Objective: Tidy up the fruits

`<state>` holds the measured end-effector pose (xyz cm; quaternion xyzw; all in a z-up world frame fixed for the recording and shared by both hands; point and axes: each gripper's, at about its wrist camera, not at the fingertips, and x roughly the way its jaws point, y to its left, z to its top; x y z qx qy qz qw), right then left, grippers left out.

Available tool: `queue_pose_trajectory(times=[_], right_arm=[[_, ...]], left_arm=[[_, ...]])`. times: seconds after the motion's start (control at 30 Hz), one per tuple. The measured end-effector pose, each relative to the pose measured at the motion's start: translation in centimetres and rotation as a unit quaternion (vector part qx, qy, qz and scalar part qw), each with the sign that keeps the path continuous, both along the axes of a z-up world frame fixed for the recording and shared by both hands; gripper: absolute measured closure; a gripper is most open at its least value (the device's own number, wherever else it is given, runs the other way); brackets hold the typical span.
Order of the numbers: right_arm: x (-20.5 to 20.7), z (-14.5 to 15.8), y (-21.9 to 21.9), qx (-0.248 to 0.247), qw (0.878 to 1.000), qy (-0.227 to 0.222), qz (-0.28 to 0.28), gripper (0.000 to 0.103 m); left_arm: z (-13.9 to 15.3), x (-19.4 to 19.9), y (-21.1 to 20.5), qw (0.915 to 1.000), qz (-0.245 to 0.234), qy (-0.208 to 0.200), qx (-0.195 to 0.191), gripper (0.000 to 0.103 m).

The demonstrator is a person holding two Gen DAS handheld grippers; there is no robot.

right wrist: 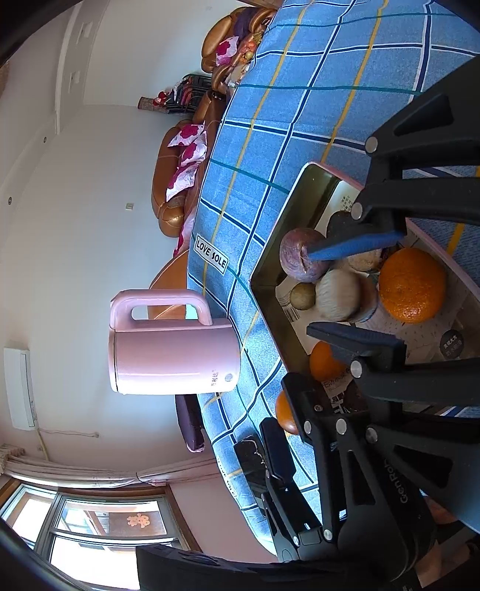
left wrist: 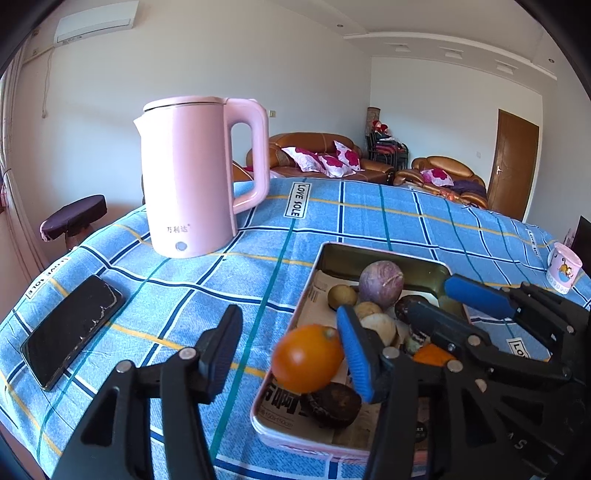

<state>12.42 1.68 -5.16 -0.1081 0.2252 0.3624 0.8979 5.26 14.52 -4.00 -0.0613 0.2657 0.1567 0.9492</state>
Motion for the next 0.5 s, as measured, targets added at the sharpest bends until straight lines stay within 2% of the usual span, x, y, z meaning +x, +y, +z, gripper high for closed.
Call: queue_pose_trajectory(times=[0.23, 0.3, 0.5], right_arm=[[-0.8, 0.7, -1.9, 0.021, 1.000, -0.009, -0.014, 0.051], [-1.1, 1.1, -2.9, 0.028, 0.999, -0.015, -0.026, 0.048], [-2.6, 2.4, -5.0, 0.032, 0.997, -0.032, -0.055, 0.041]], left_arm=[[1.4, -1.8, -0.5, 0.9995, -0.005, -0.030, 0.006, 0.018], [2.0, -2.7, -0.7, 0.9988, -0.005, -0.049, 0.005, 0.004], [3.6, -4.5, -1.9, 0.9968, -0.014, -0.077, 0.019, 0.002]])
